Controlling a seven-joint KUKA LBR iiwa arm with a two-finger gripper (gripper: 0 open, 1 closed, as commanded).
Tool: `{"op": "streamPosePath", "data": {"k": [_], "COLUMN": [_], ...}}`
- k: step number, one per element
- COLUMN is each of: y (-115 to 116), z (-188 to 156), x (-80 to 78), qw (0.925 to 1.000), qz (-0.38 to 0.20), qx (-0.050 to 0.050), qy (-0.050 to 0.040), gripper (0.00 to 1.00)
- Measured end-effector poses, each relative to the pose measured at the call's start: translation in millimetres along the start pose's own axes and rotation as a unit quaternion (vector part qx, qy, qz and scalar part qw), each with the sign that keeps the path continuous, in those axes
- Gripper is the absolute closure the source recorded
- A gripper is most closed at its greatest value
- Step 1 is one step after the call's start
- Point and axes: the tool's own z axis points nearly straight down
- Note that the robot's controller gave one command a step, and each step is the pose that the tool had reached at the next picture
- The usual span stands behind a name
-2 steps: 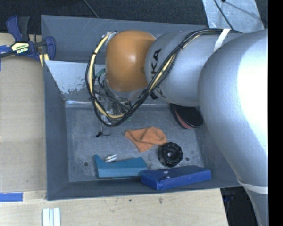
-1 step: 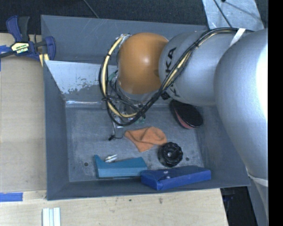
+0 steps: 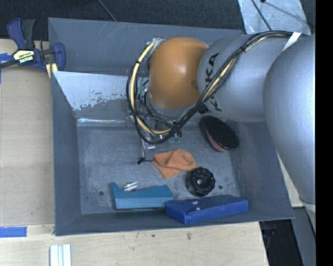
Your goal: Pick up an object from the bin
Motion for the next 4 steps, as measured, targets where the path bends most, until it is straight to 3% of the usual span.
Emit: {"op": "streamPosePath", "data": {"k": [1,2,3,4], "y": [-10.0,-44.3,-53.9,-85.3], "z": [22.5,34.9,22.3,8.7], "x": [37.5,48.9,85.5,21.0], "qw": [1.0,0.9994,0.9994,0.9976], "qz": [-0.004,0.034,0.035,0.07], "qx": [-0.002,-0.002,-0.001,-0.001], "qy": [-0.0025,0.0001,-0.0053,-0.0015], "gripper": [0.0,0.0,0.0,1.0]}}
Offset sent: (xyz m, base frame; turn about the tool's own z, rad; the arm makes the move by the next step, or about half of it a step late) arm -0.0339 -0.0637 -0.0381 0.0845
